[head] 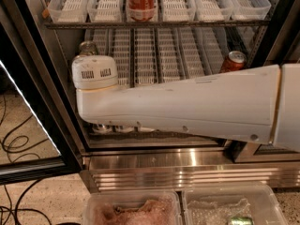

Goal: Pick 7up can from middle shelf of fridge

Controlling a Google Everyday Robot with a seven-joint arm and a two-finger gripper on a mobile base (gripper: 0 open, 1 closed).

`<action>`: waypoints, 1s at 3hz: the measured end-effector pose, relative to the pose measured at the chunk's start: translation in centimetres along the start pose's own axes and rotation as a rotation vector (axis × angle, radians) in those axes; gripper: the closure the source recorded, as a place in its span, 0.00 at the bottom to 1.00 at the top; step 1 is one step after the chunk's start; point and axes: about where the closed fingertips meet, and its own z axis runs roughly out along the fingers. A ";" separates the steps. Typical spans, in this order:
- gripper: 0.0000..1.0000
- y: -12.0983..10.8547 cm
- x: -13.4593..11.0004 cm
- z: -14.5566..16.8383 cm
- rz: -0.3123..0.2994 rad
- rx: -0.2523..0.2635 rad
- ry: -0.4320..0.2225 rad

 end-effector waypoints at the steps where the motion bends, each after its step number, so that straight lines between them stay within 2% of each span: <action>1: 0.34 0.8 -0.8 0.3 -0.003 -0.022 -0.022; 2: 0.26 0.8 -0.9 0.4 -0.004 -0.023 -0.023; 3: 0.24 0.8 -0.9 0.4 -0.004 -0.023 -0.023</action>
Offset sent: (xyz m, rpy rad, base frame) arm 0.0013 0.0103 0.0030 0.0122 -0.0083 0.0245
